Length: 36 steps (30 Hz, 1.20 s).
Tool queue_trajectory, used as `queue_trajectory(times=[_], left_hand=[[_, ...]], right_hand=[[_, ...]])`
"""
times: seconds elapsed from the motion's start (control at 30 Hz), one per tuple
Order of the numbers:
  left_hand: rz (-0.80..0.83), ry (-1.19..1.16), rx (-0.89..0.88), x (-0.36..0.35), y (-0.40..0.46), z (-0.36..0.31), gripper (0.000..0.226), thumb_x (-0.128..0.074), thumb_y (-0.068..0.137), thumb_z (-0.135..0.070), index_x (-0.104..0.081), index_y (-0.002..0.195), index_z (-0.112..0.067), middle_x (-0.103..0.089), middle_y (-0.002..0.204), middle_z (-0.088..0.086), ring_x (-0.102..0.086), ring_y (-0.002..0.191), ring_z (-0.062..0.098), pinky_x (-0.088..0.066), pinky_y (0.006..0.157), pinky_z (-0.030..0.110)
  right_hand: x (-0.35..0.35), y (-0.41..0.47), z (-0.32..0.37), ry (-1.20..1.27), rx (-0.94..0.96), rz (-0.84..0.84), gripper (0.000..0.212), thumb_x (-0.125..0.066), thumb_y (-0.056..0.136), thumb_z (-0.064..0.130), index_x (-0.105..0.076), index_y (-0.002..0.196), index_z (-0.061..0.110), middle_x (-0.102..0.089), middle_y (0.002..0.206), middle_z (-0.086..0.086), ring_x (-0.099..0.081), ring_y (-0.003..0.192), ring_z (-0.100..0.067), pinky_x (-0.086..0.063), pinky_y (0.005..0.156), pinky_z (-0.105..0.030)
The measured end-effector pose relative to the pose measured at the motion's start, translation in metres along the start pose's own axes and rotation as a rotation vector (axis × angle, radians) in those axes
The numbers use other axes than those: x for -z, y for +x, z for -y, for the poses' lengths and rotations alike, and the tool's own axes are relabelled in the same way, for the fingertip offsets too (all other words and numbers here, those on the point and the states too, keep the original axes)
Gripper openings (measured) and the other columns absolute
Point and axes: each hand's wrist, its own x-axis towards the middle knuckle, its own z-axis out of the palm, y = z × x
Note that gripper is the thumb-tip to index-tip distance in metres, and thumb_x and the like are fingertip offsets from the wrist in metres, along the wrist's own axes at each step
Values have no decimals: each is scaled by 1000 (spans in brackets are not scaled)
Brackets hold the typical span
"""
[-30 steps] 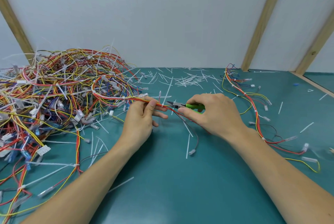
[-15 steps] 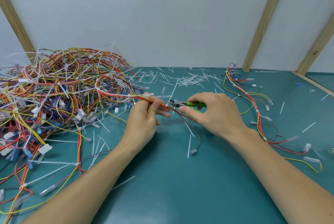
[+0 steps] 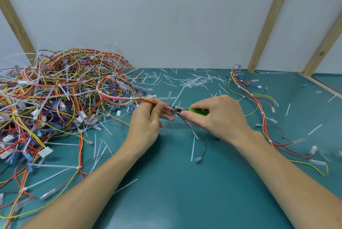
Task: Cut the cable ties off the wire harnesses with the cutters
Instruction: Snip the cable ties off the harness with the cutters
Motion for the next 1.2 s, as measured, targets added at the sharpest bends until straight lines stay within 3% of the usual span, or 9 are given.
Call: queue_trajectory(times=[0.3, 0.47, 0.57, 0.73, 0.93, 1.03, 1.13, 1.2], left_hand=[[-9, -14, -6, 1, 0, -1, 24, -40, 108, -12, -56, 92, -3, -76, 82, 5, -76, 71, 18, -51, 54, 27], [-13, -24, -13, 1, -1, -2, 26, -41, 108, -13, -57, 88, -9, -76, 81, 5, -76, 71, 18, -51, 51, 22], [-15, -37, -11, 1, -1, -2, 24, -40, 108, -12, -56, 90, -7, -76, 81, 6, -76, 71, 20, -52, 54, 27], [-17, -39, -6, 1, -1, -3, 24, -41, 108, -11, -57, 92, -3, -76, 82, 9, -76, 71, 21, -52, 56, 31], [-19, -46, -5, 1, 0, -3, 23, -41, 108, -12, -56, 92, -5, -76, 82, 9, -76, 71, 21, -52, 55, 31], [-24, -54, -1, 2, 0, -3, 22, -41, 108, -12, -56, 93, -5, -75, 82, 9, -76, 71, 21, -52, 56, 31], [-29, -73, -5, 2, -1, -4, 23, -41, 108, -12, -56, 90, -9, -75, 80, 6, -76, 71, 21, -52, 55, 30], [-31, -81, -6, 1, -1, -4, 23, -41, 108, -12, -56, 90, -10, -76, 80, 6, -76, 71, 22, -52, 54, 29]], right_hand=[[2, 1, 5, -45, 34, 64, 64, -45, 86, 77, -72, 72, 21, -46, 57, -12, -39, 60, -27, -29, 52, -32], [4, 1, 5, -40, 66, 74, 61, -54, 92, 69, -57, 65, 14, -36, 58, -13, -33, 63, -29, -27, 50, -34], [4, 0, 7, -26, 56, 79, 63, -55, 92, 68, -53, 61, 13, -36, 57, -14, -28, 62, -26, -25, 51, -34], [4, 1, 9, 10, 36, 103, 60, -57, 92, 67, -62, 64, 13, -37, 60, -16, -32, 64, -30, -29, 53, -33], [3, 0, 7, 32, 48, 87, 60, -59, 92, 65, -61, 66, 11, -34, 63, -16, -33, 67, -31, -22, 52, -21], [0, 0, 5, 50, 50, 78, 56, -59, 92, 65, -72, 74, 13, -43, 61, -16, -37, 64, -31, -27, 55, -22], [-4, 0, 3, 129, 9, 54, 48, -61, 92, 64, -80, 76, 23, -63, 58, -4, -53, 63, -30, -38, 64, -29], [-6, 0, 1, 181, -40, -14, 43, -63, 92, 61, -80, 75, 26, -65, 58, 6, -59, 67, -29, -43, 68, -32]])
